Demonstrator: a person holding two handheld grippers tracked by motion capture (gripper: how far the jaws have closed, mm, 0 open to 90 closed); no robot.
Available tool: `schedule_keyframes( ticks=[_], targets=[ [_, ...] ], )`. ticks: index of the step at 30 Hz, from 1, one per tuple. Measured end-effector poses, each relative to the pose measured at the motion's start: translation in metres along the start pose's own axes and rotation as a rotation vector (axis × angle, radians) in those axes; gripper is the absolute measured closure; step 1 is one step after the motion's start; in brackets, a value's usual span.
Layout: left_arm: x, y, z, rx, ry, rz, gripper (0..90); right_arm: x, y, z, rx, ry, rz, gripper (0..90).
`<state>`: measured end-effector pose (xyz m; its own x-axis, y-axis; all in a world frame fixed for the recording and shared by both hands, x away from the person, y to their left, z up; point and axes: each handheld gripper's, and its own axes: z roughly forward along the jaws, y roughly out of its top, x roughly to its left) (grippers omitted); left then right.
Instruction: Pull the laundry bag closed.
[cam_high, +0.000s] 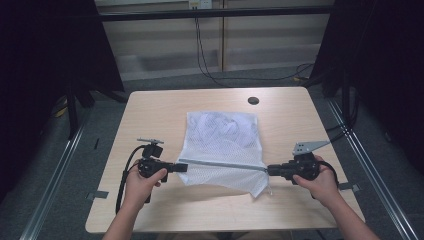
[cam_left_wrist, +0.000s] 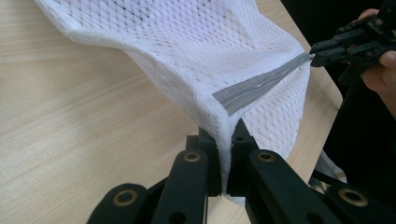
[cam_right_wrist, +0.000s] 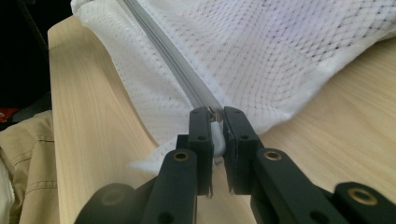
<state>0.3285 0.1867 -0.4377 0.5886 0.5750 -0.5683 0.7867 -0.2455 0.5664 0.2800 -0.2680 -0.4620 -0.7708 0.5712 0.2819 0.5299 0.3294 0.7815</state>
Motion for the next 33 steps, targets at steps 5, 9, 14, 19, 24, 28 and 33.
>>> schedule_keyframes(
  ticks=[5, 9, 14, 19, 24, 28, 33],
  targets=[
    [-0.0005, 0.0002, 0.0013, 0.0, -0.005, -0.003, 88.2, -0.0013, -0.0009, -0.0022, -0.004, -0.002, 0.002, 82.7],
    [-0.0004, 0.0, 0.0015, 0.001, -0.01, -0.008, 88.2, -0.0008, -0.001, -0.0017, -0.001, -0.004, 0.005, 82.7],
    [-0.0008, -0.0011, 0.0024, 0.001, -0.005, 0.013, 85.8, 0.0009, -0.0018, -0.0017, -0.008, 0.005, -0.019, 82.4],
    [-0.0015, -0.0025, 0.0025, 0.012, -0.005, 0.035, 77.8, 0.001, -0.0033, -0.0006, 0.008, -0.007, -0.033, 82.1],
    [-0.0029, -0.0034, 0.007, 0.029, -0.007, 0.048, 68.6, 0.0011, -0.0039, 0.0006, 0.014, -0.013, -0.027, 81.8],
    [-0.0027, -0.0045, 0.009, 0.017, 0.005, 0.081, 51.6, 0.0016, -0.0041, -0.0006, -0.01, -0.03, -0.026, 72.8],
    [0.001, -0.0062, 0.0068, 0.004, 0.044, 0.111, 34.0, 0.0008, -0.0051, -0.0042, -0.04, -0.056, -0.01, 54.5]
  ],
)
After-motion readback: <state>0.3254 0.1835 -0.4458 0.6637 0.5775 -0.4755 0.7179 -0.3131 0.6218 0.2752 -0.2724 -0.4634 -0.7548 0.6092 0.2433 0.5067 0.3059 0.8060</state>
